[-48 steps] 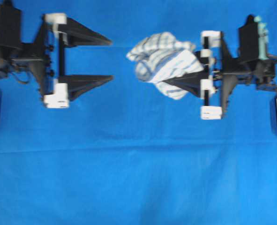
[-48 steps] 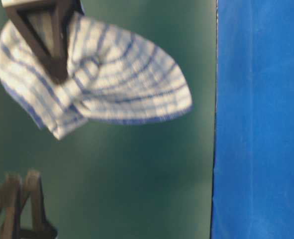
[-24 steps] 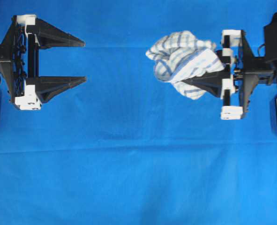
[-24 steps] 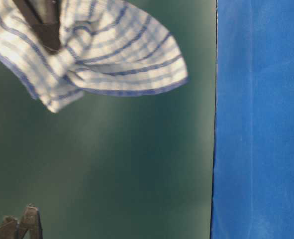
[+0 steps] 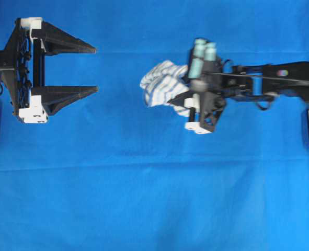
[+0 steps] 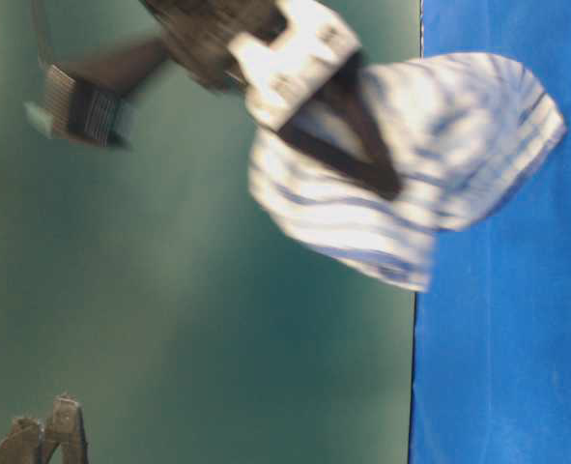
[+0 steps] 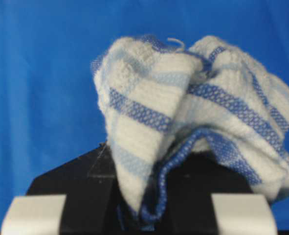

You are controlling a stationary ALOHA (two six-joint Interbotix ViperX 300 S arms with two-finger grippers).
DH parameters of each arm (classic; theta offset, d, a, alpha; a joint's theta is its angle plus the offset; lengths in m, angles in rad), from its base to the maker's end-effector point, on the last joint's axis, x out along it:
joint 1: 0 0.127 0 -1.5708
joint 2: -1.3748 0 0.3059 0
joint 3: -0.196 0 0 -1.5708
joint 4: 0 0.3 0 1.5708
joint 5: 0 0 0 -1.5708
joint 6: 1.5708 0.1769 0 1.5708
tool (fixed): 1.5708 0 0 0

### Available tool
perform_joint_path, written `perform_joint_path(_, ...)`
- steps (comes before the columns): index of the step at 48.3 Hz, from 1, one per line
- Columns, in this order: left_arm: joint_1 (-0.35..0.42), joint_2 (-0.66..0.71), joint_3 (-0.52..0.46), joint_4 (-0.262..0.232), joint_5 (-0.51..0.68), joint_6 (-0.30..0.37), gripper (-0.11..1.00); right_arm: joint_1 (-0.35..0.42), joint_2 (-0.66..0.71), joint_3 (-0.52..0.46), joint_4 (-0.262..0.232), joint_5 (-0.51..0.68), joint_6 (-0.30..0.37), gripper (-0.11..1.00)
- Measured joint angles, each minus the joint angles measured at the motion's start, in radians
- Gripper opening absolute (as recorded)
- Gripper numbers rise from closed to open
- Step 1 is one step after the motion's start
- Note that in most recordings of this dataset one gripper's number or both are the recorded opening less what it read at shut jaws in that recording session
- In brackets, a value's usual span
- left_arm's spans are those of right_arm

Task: Hand over the towel.
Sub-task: 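Lower the towel with the right gripper onto the table center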

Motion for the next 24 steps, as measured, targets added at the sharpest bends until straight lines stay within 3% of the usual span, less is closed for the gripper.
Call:
perform_joint_path(13, 0.000, 0.000, 0.000, 0.000, 0.002, 0.000, 0.94, -0.026, 0.204, -0.058, 0.000, 0.018, -0.002, 0.12)
perform_joint_path(24, 0.000, 0.002, 0.000, 0.000, 0.002, 0.002, 0.94, -0.026, 0.232, -0.074, 0.000, 0.023, -0.002, 0.12)
